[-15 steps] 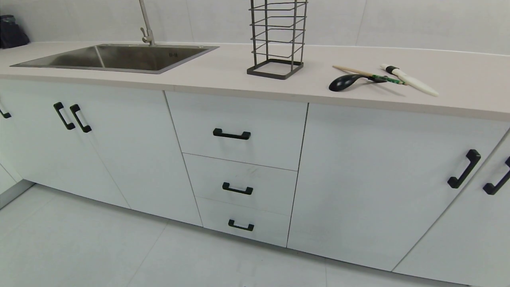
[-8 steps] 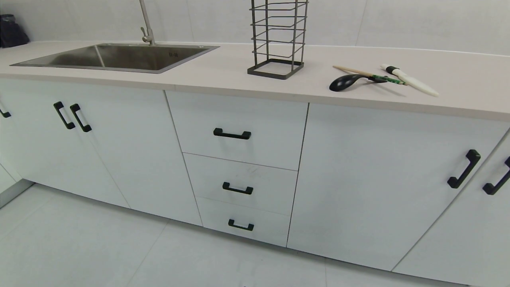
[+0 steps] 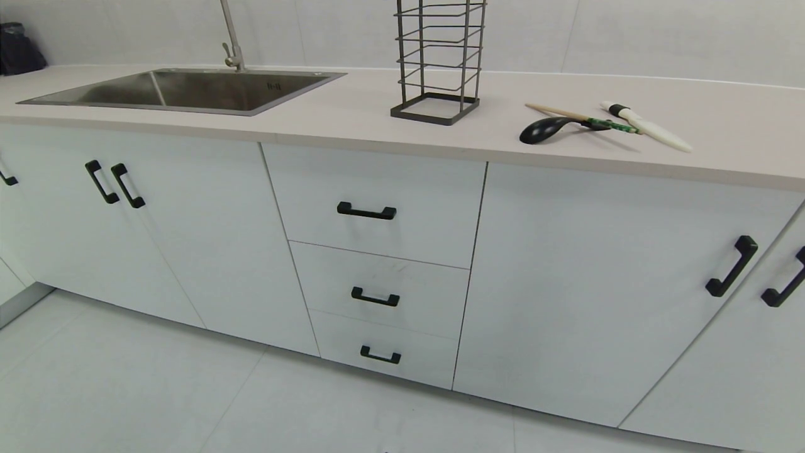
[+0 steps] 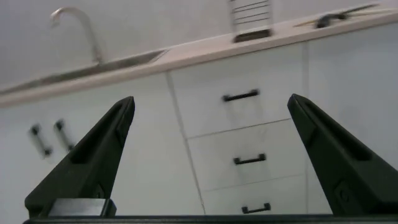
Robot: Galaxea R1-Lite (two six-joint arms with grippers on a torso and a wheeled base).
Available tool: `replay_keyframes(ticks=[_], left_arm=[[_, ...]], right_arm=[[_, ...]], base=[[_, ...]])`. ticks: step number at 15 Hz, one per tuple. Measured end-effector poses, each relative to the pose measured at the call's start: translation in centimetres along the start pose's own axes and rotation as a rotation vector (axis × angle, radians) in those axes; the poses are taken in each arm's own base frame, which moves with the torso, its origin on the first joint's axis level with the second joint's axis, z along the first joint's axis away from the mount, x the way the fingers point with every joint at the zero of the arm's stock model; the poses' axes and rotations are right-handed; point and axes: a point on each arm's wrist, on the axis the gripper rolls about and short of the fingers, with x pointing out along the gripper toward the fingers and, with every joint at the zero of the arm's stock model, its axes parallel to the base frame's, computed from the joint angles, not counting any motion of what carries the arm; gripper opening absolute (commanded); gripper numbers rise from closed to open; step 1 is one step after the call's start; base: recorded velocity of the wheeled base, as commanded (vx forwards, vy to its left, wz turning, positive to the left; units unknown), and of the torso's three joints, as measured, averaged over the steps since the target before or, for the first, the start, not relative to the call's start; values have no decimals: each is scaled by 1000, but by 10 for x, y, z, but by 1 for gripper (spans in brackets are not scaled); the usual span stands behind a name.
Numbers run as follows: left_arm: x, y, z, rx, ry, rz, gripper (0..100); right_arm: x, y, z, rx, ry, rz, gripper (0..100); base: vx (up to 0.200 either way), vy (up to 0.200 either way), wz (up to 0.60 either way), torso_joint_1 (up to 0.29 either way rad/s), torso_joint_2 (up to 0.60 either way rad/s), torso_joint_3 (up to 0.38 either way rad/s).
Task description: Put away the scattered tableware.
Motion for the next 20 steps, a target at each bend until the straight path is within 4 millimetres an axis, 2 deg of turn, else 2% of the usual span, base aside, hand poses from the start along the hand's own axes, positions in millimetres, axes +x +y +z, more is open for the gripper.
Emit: replay_keyframes(ticks=[5,9,11,13,16,18,20], left_arm=[[42,16,-34,425,249,-191,100],[73,22,-68,520,432,-424,100],[91,24,-74,557,471,-503,100],[119,24,-72,583,459,-594,100],[179,15,-76,667,465,-707,100],[212,4,-92,702,487,-770,100],[240,-8,-117,798,474,-833,100]], right_arm=[[0,0,0,-1,0,-1,0],[0,0,0,-2,0,-1,0],[0,0,0,-2,0,0,0],[0,0,0,-2,0,-1,0],[0,0,0,-2,1,-1,0],[0,0,0,-2,0,-1,0],[0,0,0,-2,0,-1,0]], base=[[0,0,0,0,0,0],[0,0,0,0,0,0],[0,0,0,0,0,0],[0,0,0,0,0,0],[0,0,0,0,0,0],[0,0,0,0,0,0],[0,0,0,0,0,0]])
